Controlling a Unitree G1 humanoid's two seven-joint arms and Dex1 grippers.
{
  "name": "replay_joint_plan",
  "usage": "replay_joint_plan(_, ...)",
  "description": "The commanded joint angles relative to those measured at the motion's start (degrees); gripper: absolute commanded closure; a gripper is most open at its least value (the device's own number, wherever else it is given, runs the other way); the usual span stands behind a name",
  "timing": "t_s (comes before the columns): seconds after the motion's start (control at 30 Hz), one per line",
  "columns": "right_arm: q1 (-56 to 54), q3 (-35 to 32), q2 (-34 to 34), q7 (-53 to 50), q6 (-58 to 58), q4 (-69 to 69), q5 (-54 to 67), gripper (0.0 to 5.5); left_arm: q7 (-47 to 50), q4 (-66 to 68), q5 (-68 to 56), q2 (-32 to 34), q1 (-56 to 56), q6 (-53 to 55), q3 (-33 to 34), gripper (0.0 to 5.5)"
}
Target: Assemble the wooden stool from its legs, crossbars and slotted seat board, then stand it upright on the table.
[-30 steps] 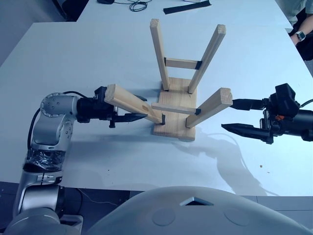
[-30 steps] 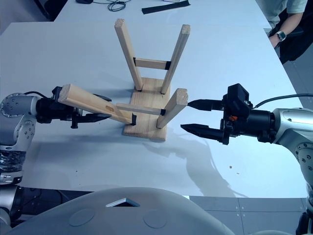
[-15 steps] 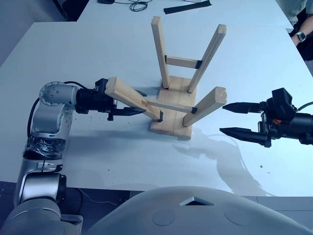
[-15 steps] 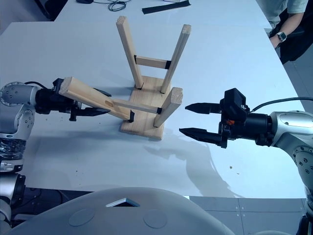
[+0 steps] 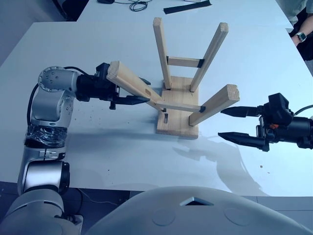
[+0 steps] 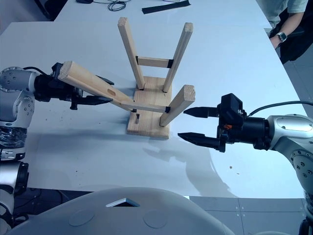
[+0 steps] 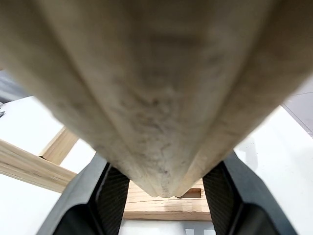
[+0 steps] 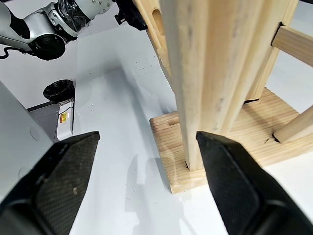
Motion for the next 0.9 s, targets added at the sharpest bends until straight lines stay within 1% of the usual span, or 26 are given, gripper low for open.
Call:
replay_joint_plan(0.03, 0.16, 0.15, 0.05, -0.25, -0.55, -0.66, -0.44, 1.85, -0.57, -1.88, 0.04, 0.26, 2.64, -0.25, -0.2, 3.44)
replay_joint_plan(0.5, -0.11, 0.25, -0.13, -0.24, -0.38, -0.84, -0.03, 1.85, -1.39, -1.32, 2.94, 0.51, 8.74, -4.79, -2.21, 3.44)
replay_joint_plan(0.73, 0.46, 0.96, 0.4, -0.86, -0.73, -1.58, -0.61, 1.85, 0.36, 1.47, 3.74, -1.31, 4.78, -5.82, -3.96, 3.44)
replay_joint_plan(0.9, 0.54, 1.15, 0.35, -1.04, -0.79, -1.81, -0.66, 1.85, -0.77, 2.84, 3.97, -0.79, 3.8, -5.51, -4.1, 3.44)
